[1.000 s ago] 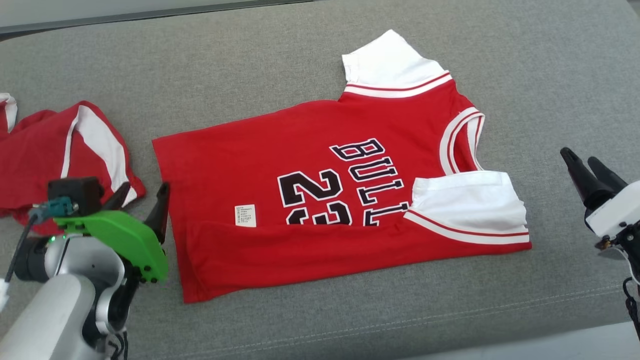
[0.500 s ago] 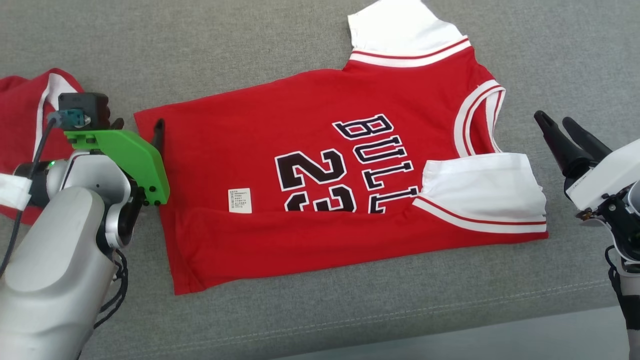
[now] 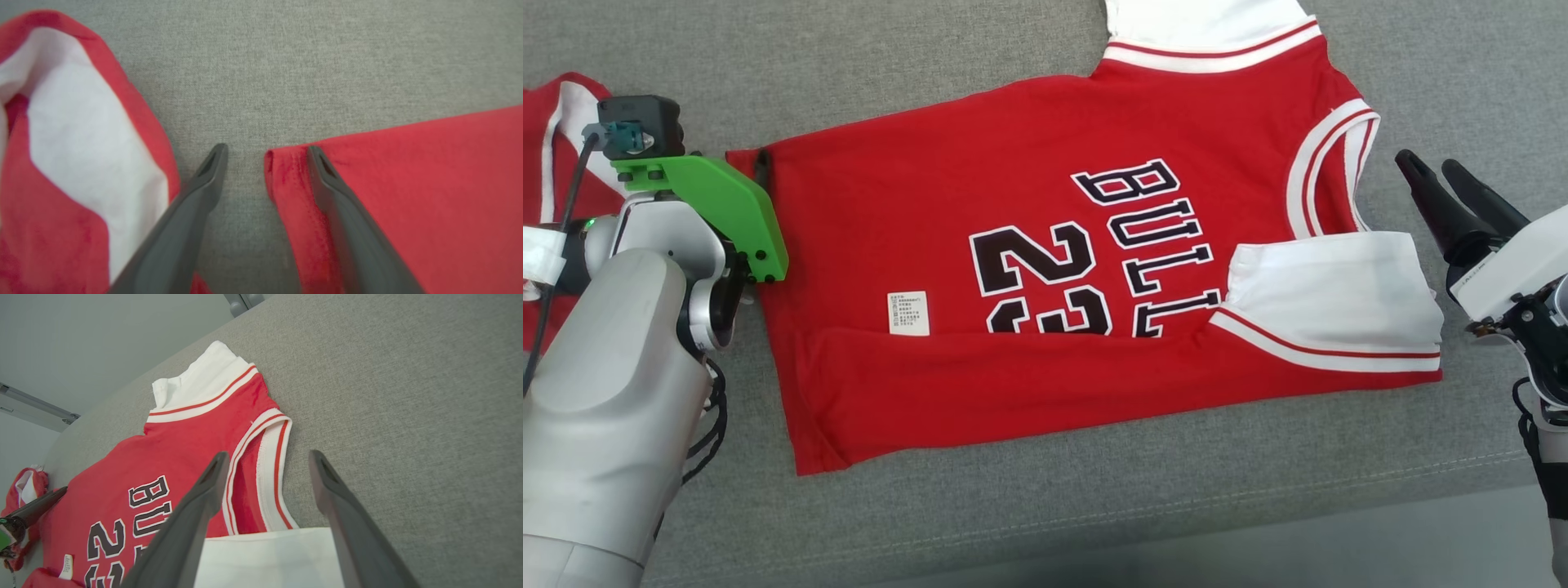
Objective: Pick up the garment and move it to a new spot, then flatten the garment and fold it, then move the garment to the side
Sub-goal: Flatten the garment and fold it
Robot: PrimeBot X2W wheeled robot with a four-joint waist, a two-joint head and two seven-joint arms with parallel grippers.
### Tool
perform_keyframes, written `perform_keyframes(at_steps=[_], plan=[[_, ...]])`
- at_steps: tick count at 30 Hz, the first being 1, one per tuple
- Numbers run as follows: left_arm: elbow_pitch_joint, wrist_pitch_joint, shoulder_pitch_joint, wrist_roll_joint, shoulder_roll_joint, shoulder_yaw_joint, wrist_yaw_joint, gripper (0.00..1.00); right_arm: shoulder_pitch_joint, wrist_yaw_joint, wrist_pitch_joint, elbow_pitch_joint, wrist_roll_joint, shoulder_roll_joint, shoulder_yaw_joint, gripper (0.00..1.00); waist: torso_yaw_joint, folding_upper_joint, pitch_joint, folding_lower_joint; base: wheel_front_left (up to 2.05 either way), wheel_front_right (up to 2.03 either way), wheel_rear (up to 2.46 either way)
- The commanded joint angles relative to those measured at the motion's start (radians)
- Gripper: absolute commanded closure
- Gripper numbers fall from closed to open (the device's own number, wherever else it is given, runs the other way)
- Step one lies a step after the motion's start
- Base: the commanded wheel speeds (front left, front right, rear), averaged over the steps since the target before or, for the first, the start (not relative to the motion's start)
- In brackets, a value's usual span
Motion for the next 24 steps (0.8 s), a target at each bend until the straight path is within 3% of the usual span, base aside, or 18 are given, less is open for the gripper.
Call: perform_keyframes(at_steps=[1,7,9,10,11,14,18,20,22,24], plan=[[0.025,-0.005,-0.008,0.009,-0.008,-0.007,-0.008,0.0,-0.014,0.0,-0.003,-0.004,0.004,-0.003,0.001,0.0,-0.001,-0.0001,0.01,0.0,0.0,0.0,0.0],[0.07,-0.009,-0.024,0.018,-0.03,-0.039,-0.044,0.0,-0.018,0.0,-0.008,0.001,0.007,-0.006,0.001,0.0,-0.001,-0.0001,0.018,0.0,0.0,0.0,0.0],[0.074,-0.006,-0.029,0.025,-0.034,-0.051,-0.053,0.46,-0.02,0.0,-0.01,0.003,0.004,-0.008,-0.001,0.0,0.001,-0.0001,0.016,0.0,0.0,0.0,0.0],[0.074,-0.006,-0.029,0.025,-0.034,-0.051,-0.053,0.46,-0.02,0.0,-0.01,0.003,0.004,-0.008,-0.001,0.0,0.001,-0.0001,0.016,0.0,0.0,0.0,0.0],[0.074,-0.002,-0.031,0.026,-0.035,-0.057,-0.055,0.56,-0.022,0.0,-0.011,0.004,0.003,-0.009,-0.002,0.0,0.002,-0.0001,0.015,0.0,0.0,0.0,0.0],[0.067,0.013,-0.032,0.035,-0.032,-0.073,-0.056,0.73,-0.028,0.0,-0.011,0.005,-0.001,-0.011,-0.004,0.0,0.008,-0.0001,0.011,0.0,0.0,0.0,0.0],[0.051,0.064,-0.029,0.047,-0.028,-0.1,-0.046,0.71,-0.035,0.0,-0.004,0.003,-0.007,-0.015,0.002,0.0,0.017,-0.0001,0.006,0.0,0.0,0.0,0.0],[0.032,0.084,-0.028,0.046,-0.024,-0.105,-0.041,0.75,-0.041,0.0,0.001,0.001,-0.01,-0.017,0.013,0.0,0.021,-0.0001,0.006,0.0,0.0,0.0,0.0],[0.012,0.09,-0.028,0.056,-0.014,-0.11,-0.029,1.0,-0.053,0.0,0.005,0.001,-0.018,-0.023,0.027,0.0,0.025,-0.0001,0.007,0.0,0.0,0.0,0.0],[-0.016,0.076,-0.026,0.058,-0.007,-0.106,-0.021,1.0,-0.073,0.0,0.007,0.005,-0.03,-0.03,0.044,0.0,0.028,-0.0001,0.01,0.0,0.0,0.0,0.0]])
